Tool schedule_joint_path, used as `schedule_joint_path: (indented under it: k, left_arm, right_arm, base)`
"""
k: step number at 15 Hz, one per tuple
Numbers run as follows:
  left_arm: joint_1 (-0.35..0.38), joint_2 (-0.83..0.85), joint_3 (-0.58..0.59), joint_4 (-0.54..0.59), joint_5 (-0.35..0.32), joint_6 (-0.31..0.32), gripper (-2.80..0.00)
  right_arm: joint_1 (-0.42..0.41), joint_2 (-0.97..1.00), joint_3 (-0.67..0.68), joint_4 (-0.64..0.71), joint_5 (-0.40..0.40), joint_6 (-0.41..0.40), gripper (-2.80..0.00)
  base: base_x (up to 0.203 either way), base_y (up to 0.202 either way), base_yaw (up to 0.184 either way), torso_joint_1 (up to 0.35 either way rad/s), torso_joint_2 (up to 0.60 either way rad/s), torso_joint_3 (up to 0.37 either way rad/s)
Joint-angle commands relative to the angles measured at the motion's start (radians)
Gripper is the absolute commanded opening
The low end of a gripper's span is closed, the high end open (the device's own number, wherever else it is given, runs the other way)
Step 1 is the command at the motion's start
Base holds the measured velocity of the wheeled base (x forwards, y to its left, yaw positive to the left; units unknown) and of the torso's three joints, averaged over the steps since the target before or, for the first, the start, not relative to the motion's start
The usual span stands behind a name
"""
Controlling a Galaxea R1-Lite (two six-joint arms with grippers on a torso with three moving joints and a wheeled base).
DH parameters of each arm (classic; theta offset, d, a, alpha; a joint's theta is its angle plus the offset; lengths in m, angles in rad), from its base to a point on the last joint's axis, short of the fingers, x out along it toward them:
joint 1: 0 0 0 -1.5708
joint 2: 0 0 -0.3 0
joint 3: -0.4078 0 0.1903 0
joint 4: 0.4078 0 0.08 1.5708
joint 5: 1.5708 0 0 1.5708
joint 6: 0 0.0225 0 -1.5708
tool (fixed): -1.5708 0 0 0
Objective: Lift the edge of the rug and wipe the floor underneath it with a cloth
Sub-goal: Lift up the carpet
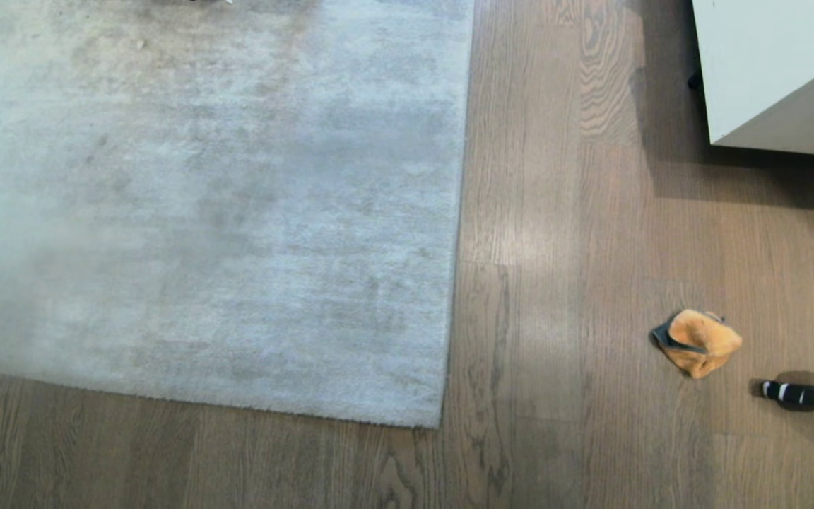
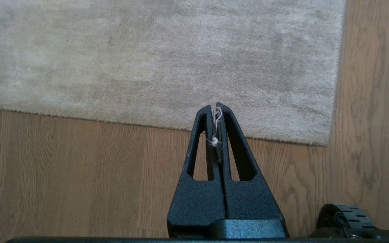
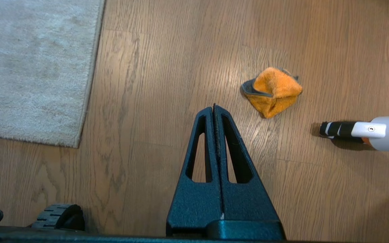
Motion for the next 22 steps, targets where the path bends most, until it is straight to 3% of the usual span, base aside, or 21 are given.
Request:
schedule_joint_path:
  k: [1, 22]
  left_arm:
    - [0.0, 0.0, 0.0, 0.001, 0.0, 0.0, -2.8]
    - [0.0, 0.0, 0.0, -0.001, 0.005, -0.003, -2.8]
  right_arm:
    - [0.0, 0.0, 0.0, 0.0, 0.0, 0.0, -2.8]
    - [0.0, 0.0, 0.0, 0.0, 0.0, 0.0, -2.8]
  base:
    - [0.0, 0.0, 0.0, 0.002, 0.0, -0.202]
    - [0.0, 0.0, 0.0, 0.002, 0.0, -0.196]
